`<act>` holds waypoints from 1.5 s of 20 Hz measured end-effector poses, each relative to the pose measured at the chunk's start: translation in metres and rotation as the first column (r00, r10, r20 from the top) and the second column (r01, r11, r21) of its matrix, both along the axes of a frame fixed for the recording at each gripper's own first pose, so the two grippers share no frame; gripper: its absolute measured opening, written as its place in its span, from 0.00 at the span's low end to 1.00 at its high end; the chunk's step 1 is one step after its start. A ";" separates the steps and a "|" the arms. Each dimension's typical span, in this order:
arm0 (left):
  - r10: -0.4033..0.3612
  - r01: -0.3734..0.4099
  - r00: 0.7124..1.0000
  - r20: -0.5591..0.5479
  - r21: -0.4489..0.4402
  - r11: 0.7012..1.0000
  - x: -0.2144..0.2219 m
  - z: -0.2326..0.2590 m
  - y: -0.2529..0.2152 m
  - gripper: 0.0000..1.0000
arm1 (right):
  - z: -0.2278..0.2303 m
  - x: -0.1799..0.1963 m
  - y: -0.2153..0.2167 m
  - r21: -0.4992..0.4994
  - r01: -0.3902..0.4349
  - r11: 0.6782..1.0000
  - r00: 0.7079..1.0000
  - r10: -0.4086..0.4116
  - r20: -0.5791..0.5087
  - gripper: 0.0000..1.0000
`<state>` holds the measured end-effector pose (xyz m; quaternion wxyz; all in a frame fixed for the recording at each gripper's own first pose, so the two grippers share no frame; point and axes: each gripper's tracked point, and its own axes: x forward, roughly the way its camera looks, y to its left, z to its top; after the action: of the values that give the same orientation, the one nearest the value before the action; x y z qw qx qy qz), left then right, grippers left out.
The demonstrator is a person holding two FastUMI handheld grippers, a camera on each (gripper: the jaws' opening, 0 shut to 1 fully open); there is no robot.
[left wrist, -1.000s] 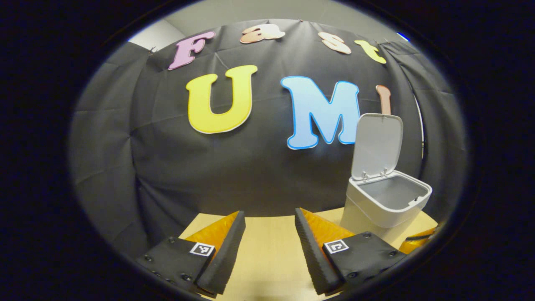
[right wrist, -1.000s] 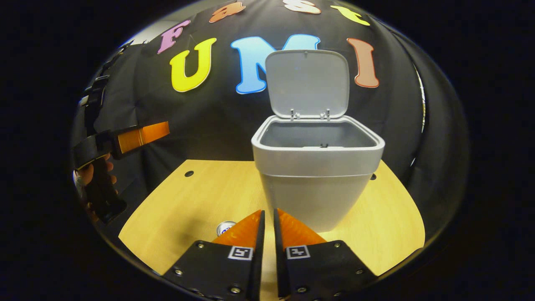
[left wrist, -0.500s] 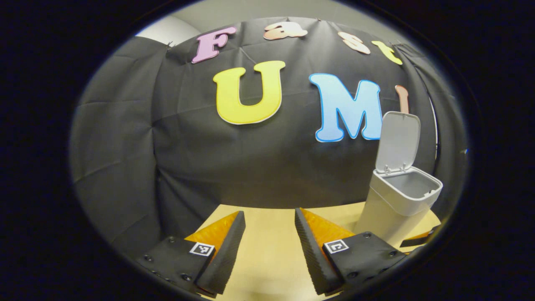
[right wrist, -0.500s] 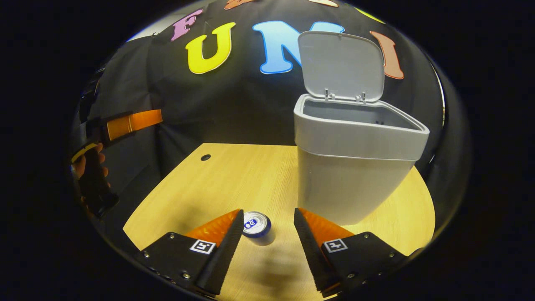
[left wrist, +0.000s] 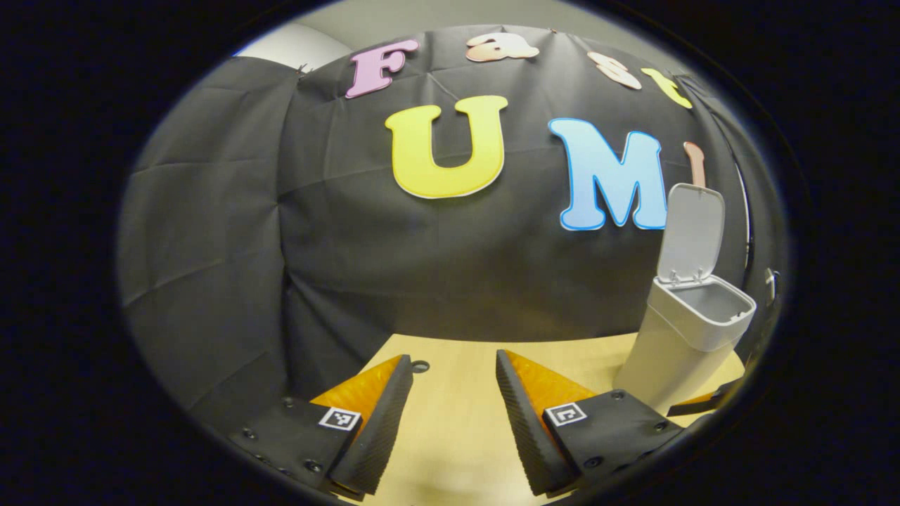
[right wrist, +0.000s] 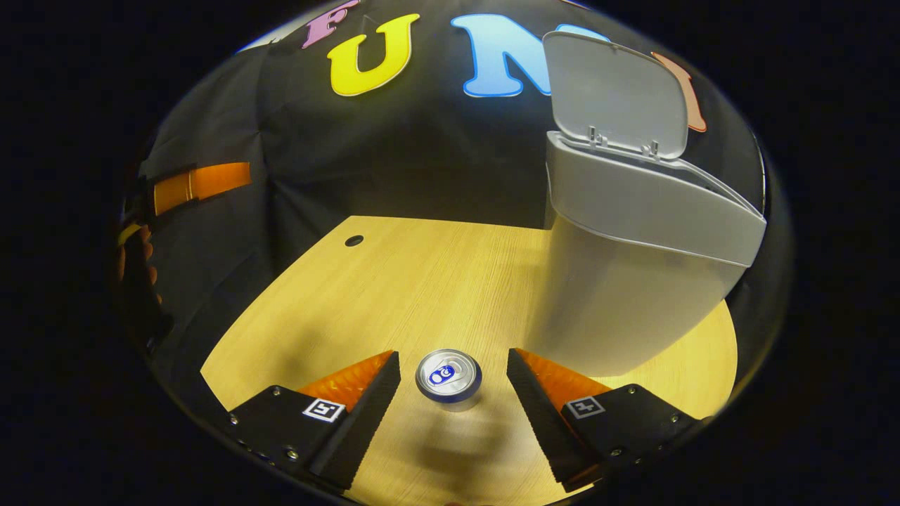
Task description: Press the lid of the desktop garbage bin to open it, pick up the crumpled paper on the desktop and throw it into the bin, then pick up the pop can on the desktop and drop it into the bin, and finally close the garbage bin lid.
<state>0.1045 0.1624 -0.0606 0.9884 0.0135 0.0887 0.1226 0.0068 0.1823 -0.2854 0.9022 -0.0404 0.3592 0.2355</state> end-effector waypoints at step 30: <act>-0.020 0.019 0.999 -0.050 -0.032 0.999 0.019 -0.025 0.000 0.80 | -0.014 0.020 0.013 -0.099 -0.011 0.995 1.000 0.013 0.013 0.84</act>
<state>0.1230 0.1625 -0.0859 0.9871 0.0020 0.1154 0.1112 0.0268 0.1956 -0.2990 0.9001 -0.0888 0.3639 0.2224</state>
